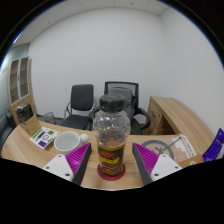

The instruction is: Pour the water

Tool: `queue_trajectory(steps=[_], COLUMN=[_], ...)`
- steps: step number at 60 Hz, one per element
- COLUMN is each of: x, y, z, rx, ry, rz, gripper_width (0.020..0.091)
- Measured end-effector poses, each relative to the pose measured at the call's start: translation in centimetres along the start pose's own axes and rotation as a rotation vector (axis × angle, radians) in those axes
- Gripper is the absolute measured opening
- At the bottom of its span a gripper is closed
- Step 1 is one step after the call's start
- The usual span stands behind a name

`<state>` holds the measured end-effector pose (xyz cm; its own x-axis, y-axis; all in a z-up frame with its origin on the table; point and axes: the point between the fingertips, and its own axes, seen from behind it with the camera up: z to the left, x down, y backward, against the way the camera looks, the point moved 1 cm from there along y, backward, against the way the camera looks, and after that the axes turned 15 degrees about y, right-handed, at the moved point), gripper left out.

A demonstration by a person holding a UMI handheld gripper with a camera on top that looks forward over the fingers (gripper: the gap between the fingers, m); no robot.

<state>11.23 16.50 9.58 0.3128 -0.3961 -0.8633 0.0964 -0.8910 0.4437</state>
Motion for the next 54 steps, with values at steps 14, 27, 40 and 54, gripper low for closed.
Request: queue_trajectory(steps=[14,27,40,54], x=[-2.3,-3.7,-2.9,-2.3], y=[13.3,27.8,36.5,40.3], z=[2.2,8.1,13.6,15.5], rx=[0.064,0.122,0.161,0.201], ry=[-0.003,-0.013,-0.058,-0.045], rz=[0.100,0.139,0.161,0.170], gripper_width=[0.0856,0.0855,0.0855,0.0854])
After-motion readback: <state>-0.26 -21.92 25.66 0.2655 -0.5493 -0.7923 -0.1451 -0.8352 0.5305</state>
